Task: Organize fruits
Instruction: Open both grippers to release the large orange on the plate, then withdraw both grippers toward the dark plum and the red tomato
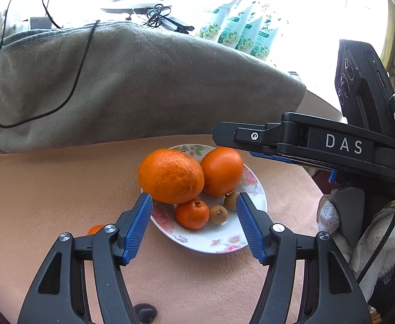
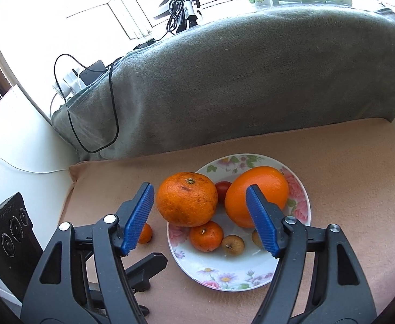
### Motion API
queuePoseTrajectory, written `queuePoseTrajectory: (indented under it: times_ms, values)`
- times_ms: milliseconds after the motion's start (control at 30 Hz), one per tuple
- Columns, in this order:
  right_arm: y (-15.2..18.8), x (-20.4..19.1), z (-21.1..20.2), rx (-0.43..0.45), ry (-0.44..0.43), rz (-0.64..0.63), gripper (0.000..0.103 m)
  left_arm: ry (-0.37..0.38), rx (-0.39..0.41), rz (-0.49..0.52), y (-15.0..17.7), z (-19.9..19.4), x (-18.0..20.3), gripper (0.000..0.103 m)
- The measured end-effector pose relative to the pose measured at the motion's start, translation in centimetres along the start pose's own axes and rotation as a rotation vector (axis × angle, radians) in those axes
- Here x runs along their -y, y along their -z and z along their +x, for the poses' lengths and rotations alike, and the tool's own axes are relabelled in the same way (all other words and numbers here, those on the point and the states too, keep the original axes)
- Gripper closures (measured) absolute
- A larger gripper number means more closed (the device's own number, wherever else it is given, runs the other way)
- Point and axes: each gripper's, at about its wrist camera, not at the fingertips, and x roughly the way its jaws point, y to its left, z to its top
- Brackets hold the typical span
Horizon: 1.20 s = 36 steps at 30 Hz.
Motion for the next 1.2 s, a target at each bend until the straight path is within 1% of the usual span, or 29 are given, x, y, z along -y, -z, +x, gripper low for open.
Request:
queuePoseTrajectory:
  times_ms: [100,300,400,433,467,533,567,600,633,833,900,1067,1200]
  values:
    - [0.4,-0.3,-0.7,0.022,0.019,-0.019,0.027,-0.009,0.004,0.005,0.4,-0.5,-0.2,0.035]
    - [1.6,-1.0,-2.2,0.084,0.078,-0.091,0.027,-0.057,0.022,0.018,1.1,-2.1,-0.8,0.032]
    - [2.4,-1.2,-3.0,0.113,0.082,-0.116,0.027,-0.083,0.024,0.023,1.5,-2.7,-1.3,0.031]
    - [2.7,-1.3,-3.2,0.118,0.082,-0.122,0.027,-0.093,0.023,0.026,1.7,-2.9,-1.5,0.03]
    - [3.0,-1.5,-3.3,0.121,0.083,-0.129,0.027,-0.102,0.024,0.028,1.8,-3.1,-1.6,0.025]
    - [3.7,-1.7,-3.7,0.129,0.097,-0.15,0.027,-0.114,0.028,0.025,2.2,-3.6,-2.0,0.024]
    - [3.9,-1.9,-3.8,0.132,0.11,-0.165,0.025,-0.119,0.027,0.023,2.4,-3.9,-2.2,0.024]
    - [4.3,-2.1,-3.9,0.134,0.124,-0.182,0.014,-0.127,0.026,0.021,2.5,-4.1,-2.3,0.024]
    - [4.6,-2.3,-4.0,0.139,0.14,-0.198,0.006,-0.135,0.024,0.019,2.6,-4.2,-2.4,0.024]
    - [7.0,-3.4,-5.0,0.158,0.2,-0.275,0.005,-0.165,-0.005,-0.021,3.9,-5.4,-3.9,0.022]
    - [7.8,-3.5,-5.2,0.157,0.196,-0.276,0.005,-0.169,-0.005,-0.037,4.4,-6.0,-4.6,0.022]
    - [9.4,-3.2,-5.5,0.139,0.126,-0.241,0.005,-0.212,-0.008,-0.098,6.3,-7.3,-7.0,0.022]
    - [10.6,-3.5,-5.4,0.13,0.103,-0.238,0.005,-0.24,-0.001,-0.146,7.8,-8.5,-8.7,0.022]
